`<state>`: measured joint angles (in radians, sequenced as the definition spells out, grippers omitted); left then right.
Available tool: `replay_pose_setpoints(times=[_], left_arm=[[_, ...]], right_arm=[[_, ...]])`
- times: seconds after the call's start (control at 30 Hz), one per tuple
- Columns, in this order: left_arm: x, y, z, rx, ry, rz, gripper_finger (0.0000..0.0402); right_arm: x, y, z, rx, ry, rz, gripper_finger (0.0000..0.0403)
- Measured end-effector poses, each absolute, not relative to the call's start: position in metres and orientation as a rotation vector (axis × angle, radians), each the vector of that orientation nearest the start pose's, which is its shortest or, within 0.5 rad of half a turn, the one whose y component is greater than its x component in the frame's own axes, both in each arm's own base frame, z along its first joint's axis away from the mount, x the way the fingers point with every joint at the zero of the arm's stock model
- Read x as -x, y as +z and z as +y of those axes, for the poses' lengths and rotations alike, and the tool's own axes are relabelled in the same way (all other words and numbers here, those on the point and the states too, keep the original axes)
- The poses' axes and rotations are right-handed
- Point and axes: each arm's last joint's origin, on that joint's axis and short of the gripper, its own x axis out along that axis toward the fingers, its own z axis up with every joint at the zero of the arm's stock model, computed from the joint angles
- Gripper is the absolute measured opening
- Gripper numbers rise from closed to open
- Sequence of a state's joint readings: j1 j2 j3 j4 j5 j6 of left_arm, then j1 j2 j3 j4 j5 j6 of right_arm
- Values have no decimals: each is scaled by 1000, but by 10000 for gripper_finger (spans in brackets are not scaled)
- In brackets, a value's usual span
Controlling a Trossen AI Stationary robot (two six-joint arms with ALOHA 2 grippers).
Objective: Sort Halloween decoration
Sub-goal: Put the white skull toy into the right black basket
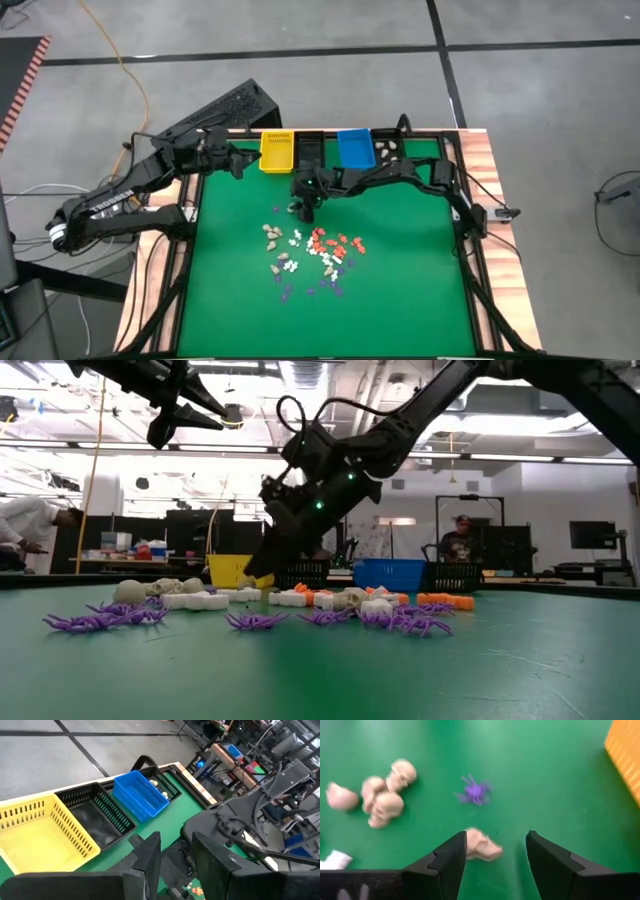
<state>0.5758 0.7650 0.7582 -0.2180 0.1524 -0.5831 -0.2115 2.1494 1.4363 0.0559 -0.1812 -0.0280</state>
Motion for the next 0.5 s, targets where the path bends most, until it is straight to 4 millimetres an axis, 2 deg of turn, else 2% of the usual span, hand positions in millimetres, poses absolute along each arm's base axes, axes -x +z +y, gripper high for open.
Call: replay_pose_setpoints(times=[0.4,0.5], left_arm=[[-144,323,88,646,474,84,101],[-144,323,88,647,475,84,101]], right_arm=[[-459,153,-83,-34,18,615,232],[-462,141,-84,-34,18,625,232]])
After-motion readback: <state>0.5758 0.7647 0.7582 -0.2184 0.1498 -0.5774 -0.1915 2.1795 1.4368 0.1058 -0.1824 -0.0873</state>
